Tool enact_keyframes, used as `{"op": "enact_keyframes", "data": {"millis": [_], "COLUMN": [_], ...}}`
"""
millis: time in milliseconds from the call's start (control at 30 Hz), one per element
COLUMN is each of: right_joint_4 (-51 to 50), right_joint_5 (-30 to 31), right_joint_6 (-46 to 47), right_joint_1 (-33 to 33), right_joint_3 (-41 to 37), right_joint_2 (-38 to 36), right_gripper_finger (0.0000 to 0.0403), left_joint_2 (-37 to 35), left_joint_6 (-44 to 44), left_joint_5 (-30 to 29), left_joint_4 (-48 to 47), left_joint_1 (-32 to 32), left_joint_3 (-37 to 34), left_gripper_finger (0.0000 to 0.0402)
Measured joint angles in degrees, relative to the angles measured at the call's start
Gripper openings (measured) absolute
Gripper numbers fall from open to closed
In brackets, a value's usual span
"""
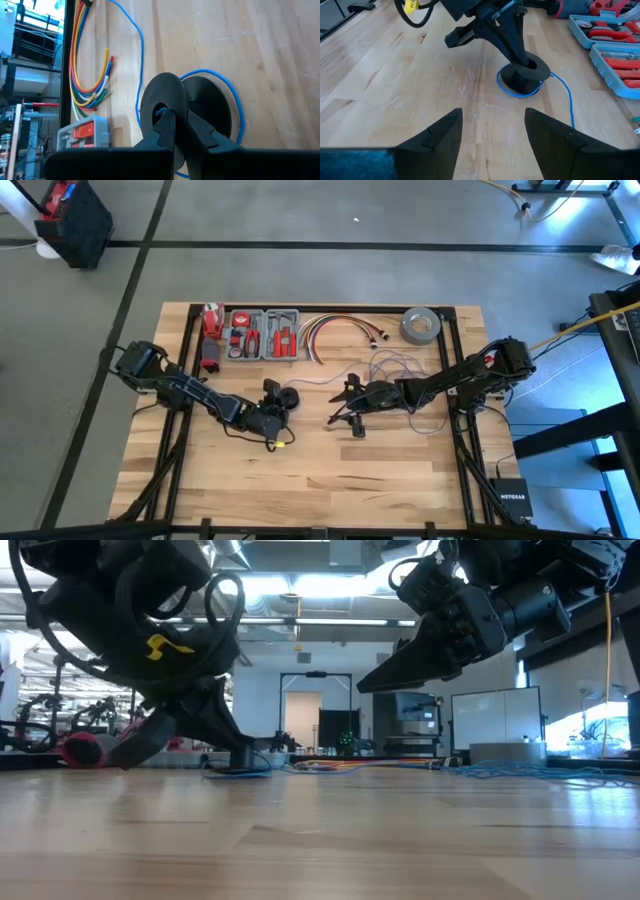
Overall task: Coil cords
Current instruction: Coil the blue wire onto the black spool
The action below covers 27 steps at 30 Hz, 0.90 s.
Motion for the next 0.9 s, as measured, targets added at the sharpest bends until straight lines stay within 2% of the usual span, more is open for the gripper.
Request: {"op": "enact_keyframes", "data": {"millis": [467,900], "right_joint_4": [-0.69,-6.54], "right_joint_5": [-0.15,-0.2], "right_joint_6": [-0.11,0.09], "right_joint_1": [0.06,0.04], "right_joint_3": [0.0,0.0], "right_joint_2": [-0.52,-6.87], "right_gripper_finger": [0.022,0.022], "left_joint_2": [-0.02,-0.04], "left_joint_6": [-0.47,-2.08], "left_joint_5": [0.57,0.33], "left_joint_4": [0.04,0.02], "left_joint_1": [-0.02,-0.02], "left_joint_3": [2.69,2.72], "left_gripper_finger": [0.0001,0.0]}}
